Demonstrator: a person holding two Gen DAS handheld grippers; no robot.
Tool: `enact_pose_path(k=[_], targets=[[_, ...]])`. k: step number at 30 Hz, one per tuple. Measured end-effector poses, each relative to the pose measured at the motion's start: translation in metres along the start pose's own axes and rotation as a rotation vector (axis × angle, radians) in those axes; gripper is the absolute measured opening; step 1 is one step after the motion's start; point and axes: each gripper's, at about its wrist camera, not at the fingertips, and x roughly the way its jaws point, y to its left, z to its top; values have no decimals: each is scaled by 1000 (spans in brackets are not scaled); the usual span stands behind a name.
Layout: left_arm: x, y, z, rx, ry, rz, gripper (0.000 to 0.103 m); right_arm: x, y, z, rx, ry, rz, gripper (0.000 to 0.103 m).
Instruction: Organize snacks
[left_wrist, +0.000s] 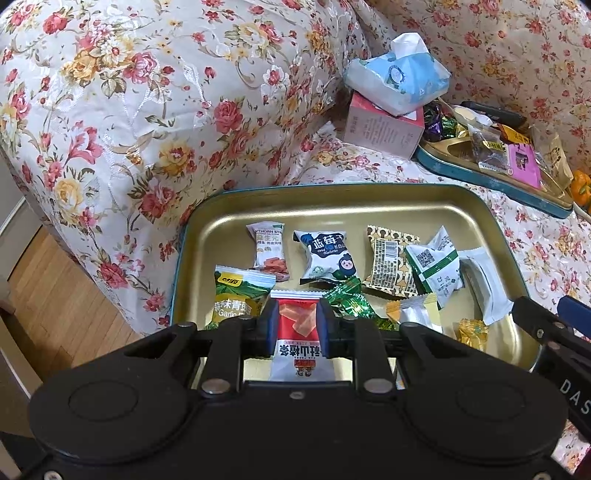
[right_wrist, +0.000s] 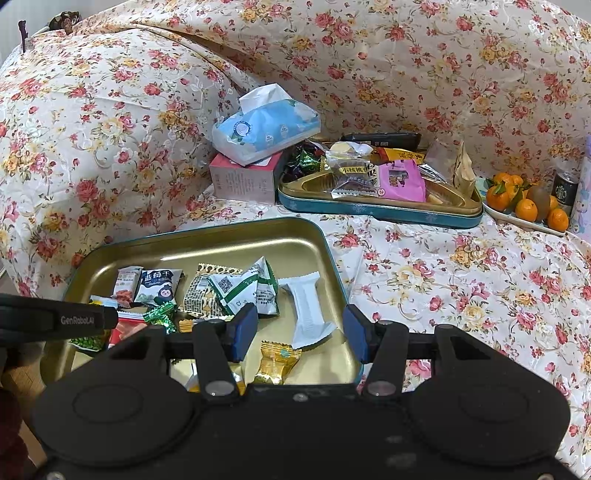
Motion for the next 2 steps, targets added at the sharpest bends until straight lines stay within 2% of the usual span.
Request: enact_pose_path(k=[2], targets=[[-1, 0, 0, 1, -5, 2, 31, 0, 0, 0, 0, -1, -1, 54]])
